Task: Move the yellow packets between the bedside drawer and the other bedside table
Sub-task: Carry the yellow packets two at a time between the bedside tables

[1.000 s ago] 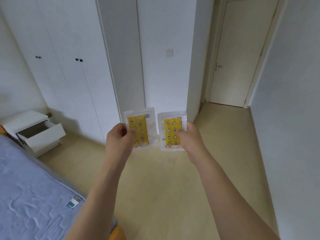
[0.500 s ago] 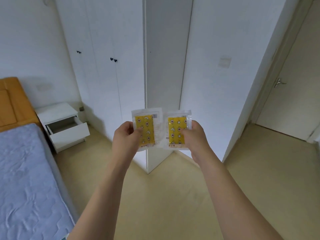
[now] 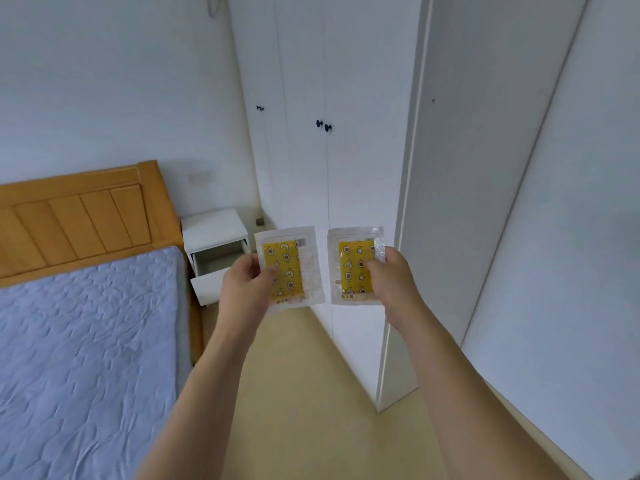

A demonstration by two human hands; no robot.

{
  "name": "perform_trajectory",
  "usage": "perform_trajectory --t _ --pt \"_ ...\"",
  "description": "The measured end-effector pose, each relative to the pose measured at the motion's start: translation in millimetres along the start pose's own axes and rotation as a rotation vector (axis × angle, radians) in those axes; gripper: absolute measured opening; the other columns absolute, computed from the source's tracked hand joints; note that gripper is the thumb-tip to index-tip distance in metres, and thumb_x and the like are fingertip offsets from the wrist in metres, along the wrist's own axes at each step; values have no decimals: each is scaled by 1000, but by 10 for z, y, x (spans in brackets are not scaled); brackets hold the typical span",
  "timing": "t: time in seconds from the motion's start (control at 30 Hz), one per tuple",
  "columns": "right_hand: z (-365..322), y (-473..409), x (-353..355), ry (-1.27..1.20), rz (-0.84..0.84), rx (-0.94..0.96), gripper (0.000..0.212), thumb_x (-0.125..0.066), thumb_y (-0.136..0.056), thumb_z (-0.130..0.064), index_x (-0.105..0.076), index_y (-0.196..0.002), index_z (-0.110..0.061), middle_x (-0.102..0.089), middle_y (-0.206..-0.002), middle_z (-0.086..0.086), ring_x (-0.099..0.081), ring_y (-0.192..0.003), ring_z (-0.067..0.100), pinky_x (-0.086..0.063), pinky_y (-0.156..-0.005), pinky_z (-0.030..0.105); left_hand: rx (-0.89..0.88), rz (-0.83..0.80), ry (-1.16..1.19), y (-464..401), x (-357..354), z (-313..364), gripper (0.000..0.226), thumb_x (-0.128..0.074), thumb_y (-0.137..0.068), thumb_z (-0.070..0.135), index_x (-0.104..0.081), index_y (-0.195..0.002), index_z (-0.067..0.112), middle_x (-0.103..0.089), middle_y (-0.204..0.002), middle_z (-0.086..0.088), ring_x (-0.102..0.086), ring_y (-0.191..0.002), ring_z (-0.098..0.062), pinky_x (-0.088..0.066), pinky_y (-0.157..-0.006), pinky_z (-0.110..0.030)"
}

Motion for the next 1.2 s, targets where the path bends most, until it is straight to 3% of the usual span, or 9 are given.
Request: perform_trajectory --t 0.13,0.33,0.47,0.6,0.73,0.9,1.0,1.1,1.2 --pt "-139 -994 -661 36 -86 29 19 -39 -97 -14 -55 -107 -17 -64 -96 0 -63 -78 13 -48 -56 24 25 144 11 -943 201 -103 13 -60 -95 13 -62 -104 21 -72 -98 5 -70 -92 -14 -59 -79 -37" --pt "10 -2296 -2026 139 -243 46 17 -39 -102 -24 -54 -95 -22 -63 -93 0 -63 -79 13 -52 -63 28 119 301 52 -2288 609 -694 10 -58 -95 11 -63 -97 19 -72 -101 -2 -70 -95 -22 -57 -85 -48" --pt "186 -3186 -3010 162 -310 46 17 -39 -102 -26 -55 -105 -22 -64 -97 -3 -64 -84 12 -49 -61 25 120 354 80 -3423 821 -1082 8 -58 -96 13 -63 -99 18 -73 -99 0 -71 -92 -19 -58 -79 -39" --pt "231 -4049 -3858 193 -331 -9 14 -41 -102 -25 -55 -98 -27 -64 -96 -4 -63 -84 12 -51 -66 28 166 367 71 -4604 1059 -1319 8 -56 -98 15 -63 -97 18 -73 -98 0 -70 -91 -17 -57 -80 -38" --pt "128 -4906 -4520 245 -320 -9 21 -39 -101 -24 -53 -86 -30 -64 -92 -3 -64 -84 15 -53 -77 36 156 373 51 -5691 1204 -1357 10 -54 -99 14 -62 -93 18 -71 -92 5 -69 -84 -10 -53 -66 -25" --pt "157 -6013 -5146 317 -311 -2 18 -38 -101 -22 -56 -101 -22 -64 -95 2 -64 -85 18 -52 -73 34 223 353 -3 -6888 1251 -1671 11 -54 -99 13 -63 -95 18 -71 -96 5 -68 -87 -11 -53 -68 -27" --pt "327 -6719 -5592 369 -335 8 17 -38 -100 -24 -55 -98 -20 -62 -92 2 -61 -78 15 -52 -71 34 253 353 -54 -7604 1265 -1939 11 -53 -99 11 -62 -96 17 -70 -97 5 -67 -89 -11 -52 -68 -26" --pt "622 -7387 -6102 430 -394 -1 16 -41 -96 -31 -55 -94 -24 -63 -93 2 -64 -82 18 -55 -79 40 301 379 -151 -8300 1308 -2314 9 -52 -99 10 -62 -99 10 -70 -95 1 -67 -89 -16 -54 -72 -29" --pt "965 -8009 -6671 477 -471 -32 16 -40 -95 -21 -55 -100 -22 -63 -97 2 -61 -83 16 -51 -72 33 380 382 -218 -8967 1351 -2789 8 -53 -98 10 -60 -103 10 -69 -96 -1 -68 -88 -18 -52 -66 -28"
Point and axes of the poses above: each hand's wrist, its own y-axis away from the middle knuckle, its own x-axis out of the back of the hand, z = x × y, the point moved 6 cm from there along -y, towards the middle knuckle
